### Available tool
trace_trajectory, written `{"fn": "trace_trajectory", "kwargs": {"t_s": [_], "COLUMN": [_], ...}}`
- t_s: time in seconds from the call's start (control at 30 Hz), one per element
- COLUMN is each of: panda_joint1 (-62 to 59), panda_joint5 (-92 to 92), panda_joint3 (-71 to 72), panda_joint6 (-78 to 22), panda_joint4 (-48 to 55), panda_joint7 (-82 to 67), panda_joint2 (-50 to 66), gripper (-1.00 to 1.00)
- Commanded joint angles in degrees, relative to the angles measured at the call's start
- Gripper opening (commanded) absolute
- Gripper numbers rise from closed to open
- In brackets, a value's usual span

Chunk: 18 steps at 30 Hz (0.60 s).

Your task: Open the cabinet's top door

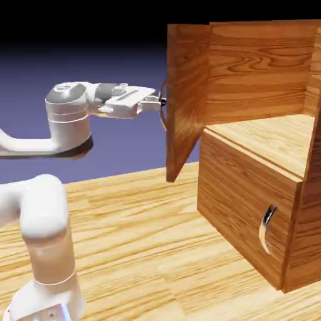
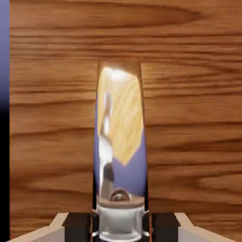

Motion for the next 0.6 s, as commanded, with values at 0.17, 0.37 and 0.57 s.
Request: {"fn": "trace_trajectory", "kwargs": {"t_s": [0.17, 0.37, 0.57], "panda_joint1": [3.7, 2.6, -4.4], "panda_joint5": [12.3, 22.8, 30.9], "panda_joint3": [12.5, 24.9, 35.8], "panda_joint6": [-14.5, -28.8, -42.9], "panda_joint4": [3.2, 11.0, 23.0], "panda_joint7": [-2.1, -2.6, -3.1], "panda_joint2": [-1.4, 0.7, 3.7], "gripper": [-1.0, -1.0, -1.0]}}
